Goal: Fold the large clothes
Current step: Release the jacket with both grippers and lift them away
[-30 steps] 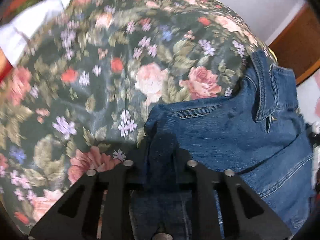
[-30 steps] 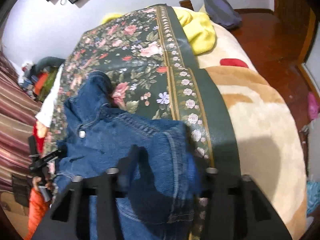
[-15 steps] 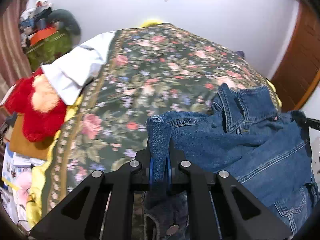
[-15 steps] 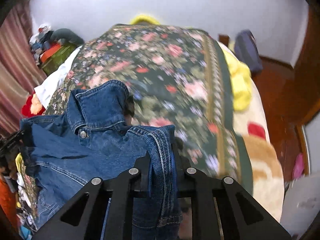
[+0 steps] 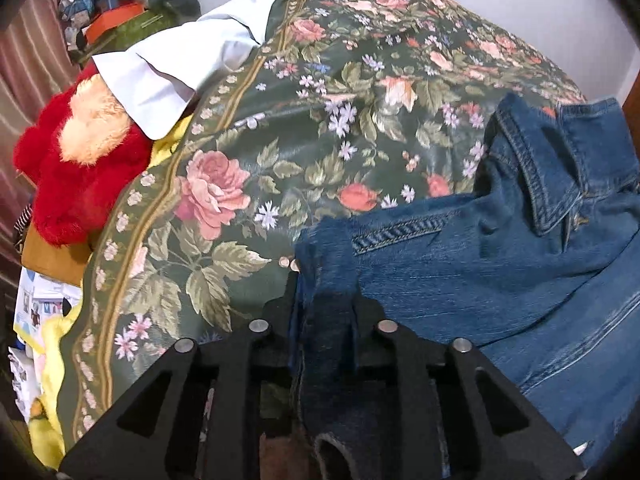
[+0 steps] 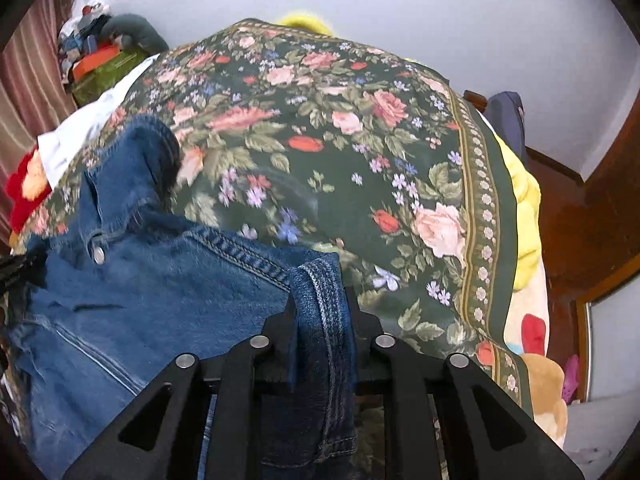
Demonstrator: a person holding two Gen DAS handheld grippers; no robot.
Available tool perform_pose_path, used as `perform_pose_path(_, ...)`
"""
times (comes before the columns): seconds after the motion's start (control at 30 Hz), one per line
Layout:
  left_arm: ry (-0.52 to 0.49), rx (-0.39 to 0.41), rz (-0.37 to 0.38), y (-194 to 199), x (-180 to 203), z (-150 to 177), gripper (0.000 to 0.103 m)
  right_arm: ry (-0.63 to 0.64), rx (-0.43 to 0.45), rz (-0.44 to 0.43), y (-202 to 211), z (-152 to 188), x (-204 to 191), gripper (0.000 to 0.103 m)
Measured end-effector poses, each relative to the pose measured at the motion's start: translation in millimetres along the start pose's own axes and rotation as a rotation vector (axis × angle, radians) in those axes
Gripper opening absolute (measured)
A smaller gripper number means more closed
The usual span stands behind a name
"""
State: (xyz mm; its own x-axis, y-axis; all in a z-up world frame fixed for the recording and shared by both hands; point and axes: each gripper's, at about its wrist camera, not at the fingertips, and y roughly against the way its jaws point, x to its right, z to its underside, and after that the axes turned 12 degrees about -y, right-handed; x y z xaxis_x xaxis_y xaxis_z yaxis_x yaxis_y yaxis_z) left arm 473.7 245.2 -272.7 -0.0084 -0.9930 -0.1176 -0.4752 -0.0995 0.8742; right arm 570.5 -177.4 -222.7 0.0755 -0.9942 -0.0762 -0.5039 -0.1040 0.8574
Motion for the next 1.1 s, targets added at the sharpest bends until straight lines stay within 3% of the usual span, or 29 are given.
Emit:
perform_pose_path(0.13, -0.043, 0.003, -0.02, 3, 7, 3, 0.025, -0.015, -0.03, -0.019, -2, 4, 12, 0.021)
perform_pose_path(0.33, 0.0, -0.015, -0.025, 23, 0, 8, 0.039, -0.059, -0.074, -0.04, 5, 10, 22, 0.024)
perform_pose_path(0.37, 0.001, -0.013, -0.029, 29, -1, 10, 0.042, -0.055, -0.075, -0.025, 6, 12, 21, 0.03)
perform_pose_path(0.43, -0.003, -0.009, -0.035, 43, -1, 15, 0.045, -0.025, -0.049, 0.075, 7, 18, 19, 0.071)
perform_pose_path(0.5, -0.017, 0.003, -0.035, 58, 0, 19, 0.048, 0.002, 0.012, 0.157, 12, 25, 20, 0.081)
perform_pose_path(0.63, -0.04, 0.038, -0.045, 97, 2, 27, 0.052, -0.096, -0.03, 0.074, 28, 24, 33, 0.081)
perform_pose_path(0.7, -0.045, 0.065, -0.051, 117, 4, 30, 0.052, -0.14, -0.038, -0.008, 51, 24, 37, 0.081)
perform_pose_path(0.8, -0.054, 0.126, -0.051, 150, 9, 33, 0.056, -0.138, -0.008, -0.05, 88, 27, 32, 0.081)
perform_pose_path(0.9, -0.061, 0.191, -0.04, 183, 16, 37, 0.067, -0.107, 0.042, -0.069, 132, 33, 21, 0.081)
perform_pose_path(0.97, -0.055, 0.229, -0.029, 203, 20, 41, 0.074, -0.088, 0.07, -0.09, 162, 41, 15, 0.083)
perform_pose_path(1.1, -0.04, 0.262, 0.003, 227, 26, 53, 0.084, -0.071, 0.111, -0.118, 208, 64, 7, 0.098)
